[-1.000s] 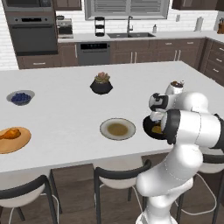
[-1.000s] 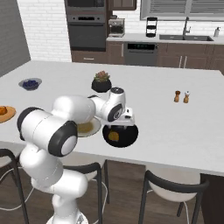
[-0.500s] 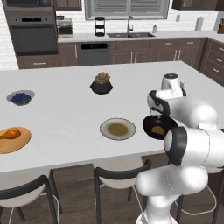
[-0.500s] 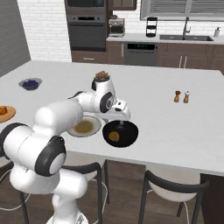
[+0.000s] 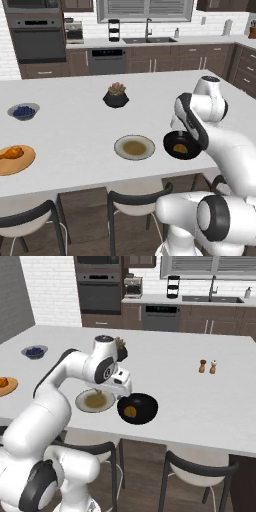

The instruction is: Pick the chicken drumstick and avocado from their plates and place them in the bowl. Then put the bowl in the fridge.

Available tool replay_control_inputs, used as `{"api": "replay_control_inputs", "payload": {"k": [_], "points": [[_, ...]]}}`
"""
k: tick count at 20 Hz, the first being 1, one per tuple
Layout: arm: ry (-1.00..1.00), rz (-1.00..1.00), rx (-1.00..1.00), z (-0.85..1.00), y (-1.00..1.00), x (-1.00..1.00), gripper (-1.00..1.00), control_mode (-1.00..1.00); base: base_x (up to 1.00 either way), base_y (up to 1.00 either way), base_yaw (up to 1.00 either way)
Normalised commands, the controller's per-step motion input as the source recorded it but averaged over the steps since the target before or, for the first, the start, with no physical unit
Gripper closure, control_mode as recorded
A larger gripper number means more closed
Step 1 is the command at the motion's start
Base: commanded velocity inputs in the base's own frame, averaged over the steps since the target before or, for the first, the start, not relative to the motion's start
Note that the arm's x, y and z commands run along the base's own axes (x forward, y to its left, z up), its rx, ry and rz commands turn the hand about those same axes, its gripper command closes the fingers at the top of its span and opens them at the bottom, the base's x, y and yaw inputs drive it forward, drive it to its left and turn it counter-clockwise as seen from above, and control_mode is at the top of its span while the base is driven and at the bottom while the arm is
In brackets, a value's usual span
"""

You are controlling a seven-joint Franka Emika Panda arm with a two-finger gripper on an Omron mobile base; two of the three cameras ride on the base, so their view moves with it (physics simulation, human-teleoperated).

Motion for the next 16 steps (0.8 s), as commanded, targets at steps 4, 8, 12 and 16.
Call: {"api": "replay_control_inputs", "payload": {"k": [4, 8, 12, 16], "points": [[-0.04, 0.09, -0.03, 0.29, 0.78, -1.0, -1.0, -1.0, 0.0, 0.0, 0.0], [-0.18, 0.02, -0.06, 0.1, 0.56, -1.0, -1.0, -1.0, 0.0, 0.0, 0.0], [0.0, 0.01, 0.0, 0.06, 0.29, -0.79, -1.0, -1.0, 0.0, 0.0, 0.0], [-0.08, 0.0, -0.01, 0.06, 0.06, -0.64, -1.0, -1.0, 0.0, 0.0, 0.0]]}}
